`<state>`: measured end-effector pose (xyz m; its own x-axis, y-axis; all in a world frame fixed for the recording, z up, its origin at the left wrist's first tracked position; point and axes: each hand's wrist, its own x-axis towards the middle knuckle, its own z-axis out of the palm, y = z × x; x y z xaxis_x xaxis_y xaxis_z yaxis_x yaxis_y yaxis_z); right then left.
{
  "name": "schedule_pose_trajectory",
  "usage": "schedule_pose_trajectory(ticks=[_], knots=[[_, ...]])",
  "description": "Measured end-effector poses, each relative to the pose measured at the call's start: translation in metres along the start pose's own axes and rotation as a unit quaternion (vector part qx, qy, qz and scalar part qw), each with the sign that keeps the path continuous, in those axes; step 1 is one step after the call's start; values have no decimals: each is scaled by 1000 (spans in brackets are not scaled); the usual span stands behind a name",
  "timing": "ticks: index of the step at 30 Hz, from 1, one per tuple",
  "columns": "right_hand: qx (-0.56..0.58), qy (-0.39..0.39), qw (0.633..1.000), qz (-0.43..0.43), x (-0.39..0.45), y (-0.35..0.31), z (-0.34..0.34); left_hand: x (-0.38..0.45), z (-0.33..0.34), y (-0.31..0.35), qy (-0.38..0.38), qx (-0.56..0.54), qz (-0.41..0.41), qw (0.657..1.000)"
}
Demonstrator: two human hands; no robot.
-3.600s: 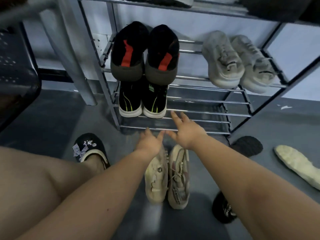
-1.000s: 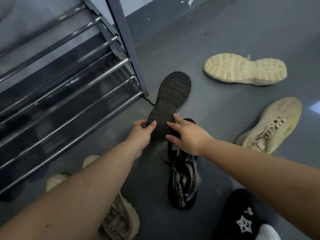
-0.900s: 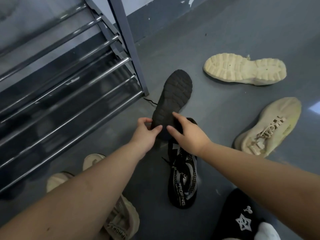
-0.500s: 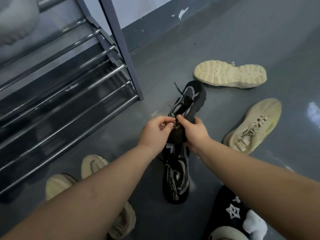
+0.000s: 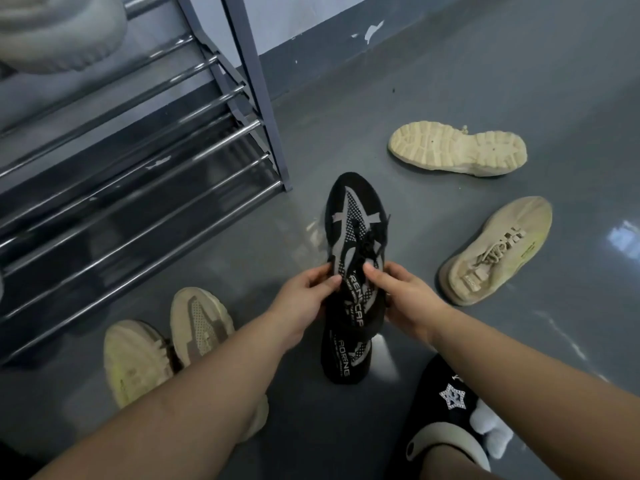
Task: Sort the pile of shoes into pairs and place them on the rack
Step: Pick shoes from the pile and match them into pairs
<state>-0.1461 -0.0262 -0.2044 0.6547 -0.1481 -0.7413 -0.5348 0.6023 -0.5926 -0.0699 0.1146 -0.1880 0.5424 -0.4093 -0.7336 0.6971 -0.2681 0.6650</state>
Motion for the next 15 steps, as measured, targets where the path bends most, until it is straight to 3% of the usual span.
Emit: schedule_pose_trajectory(ticks=[4,8,12,15], knots=[[-1,30,1000,0,-16,8,-27,-7,16,-12,-22,66,-10,998],[-40,92,995,-5,-30,19,-59,-4,14,-33,113,142,5,983],[-64,116,991,9,-34,30,-82,-8,14,-54,103,194,-12,976],[-47,97,994,27,-31,32,-81,-3,16,-63,177,260,11,949]])
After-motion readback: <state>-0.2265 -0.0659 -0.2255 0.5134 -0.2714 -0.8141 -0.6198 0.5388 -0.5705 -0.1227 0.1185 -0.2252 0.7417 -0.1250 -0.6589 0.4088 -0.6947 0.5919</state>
